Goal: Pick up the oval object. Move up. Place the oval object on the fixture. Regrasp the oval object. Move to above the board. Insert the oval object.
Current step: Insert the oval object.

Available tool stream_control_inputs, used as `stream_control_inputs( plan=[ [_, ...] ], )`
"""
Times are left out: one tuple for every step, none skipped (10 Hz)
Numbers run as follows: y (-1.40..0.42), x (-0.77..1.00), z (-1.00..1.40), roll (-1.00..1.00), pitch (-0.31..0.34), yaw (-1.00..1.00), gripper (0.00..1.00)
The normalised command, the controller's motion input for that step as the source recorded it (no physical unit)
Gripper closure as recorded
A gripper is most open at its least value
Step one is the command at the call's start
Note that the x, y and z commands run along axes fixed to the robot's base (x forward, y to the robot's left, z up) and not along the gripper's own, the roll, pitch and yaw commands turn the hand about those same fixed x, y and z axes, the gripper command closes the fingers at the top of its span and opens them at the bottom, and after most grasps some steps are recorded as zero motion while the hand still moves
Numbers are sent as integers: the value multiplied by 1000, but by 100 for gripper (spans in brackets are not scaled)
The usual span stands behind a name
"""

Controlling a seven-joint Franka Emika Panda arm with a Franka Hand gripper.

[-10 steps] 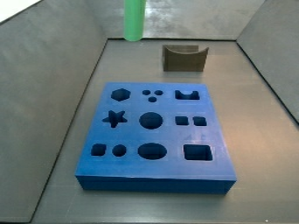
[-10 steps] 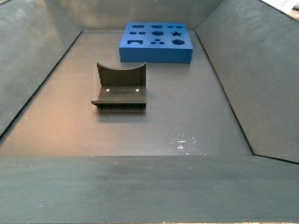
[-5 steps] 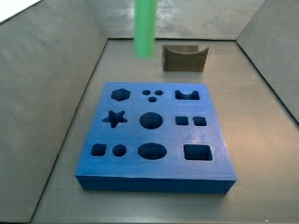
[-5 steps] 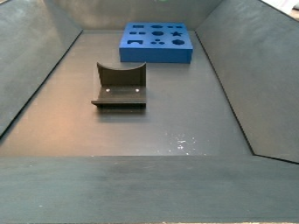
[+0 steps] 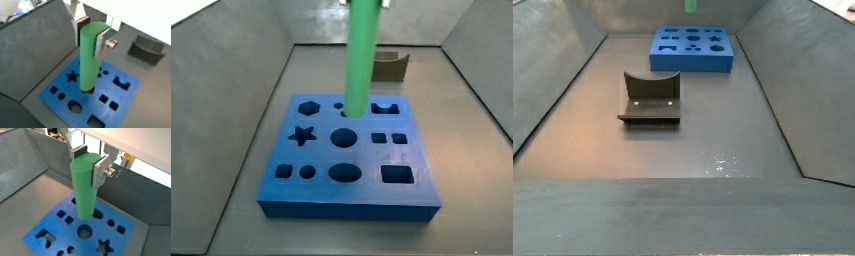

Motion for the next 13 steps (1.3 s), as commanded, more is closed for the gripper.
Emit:
stream_control_inputs(
  plan=[
    [0, 17, 0, 0, 0, 0, 100],
    [-314, -206, -37, 0, 0, -491, 100],
    [-203, -114, -69, 0, 0, -786, 100],
    [-320, 0, -180, 0, 0, -794, 100],
    [-326, 0, -206, 0, -9, -849, 100],
    [-289, 0, -171, 0, 0, -886, 100],
    [-283, 0, -177, 0, -4, -891, 100],
    [-300, 0, -177, 0, -39, -869, 100],
    [-323, 34, -203, 0, -43, -820, 100],
    [-334, 86, -223, 0, -20, -786, 100],
    [-289, 111, -231, 0, -3, -791, 100],
    [-231, 0, -189, -14, 0, -894, 100],
    [-120, 0, -183, -37, 0, -963, 100]
  ],
)
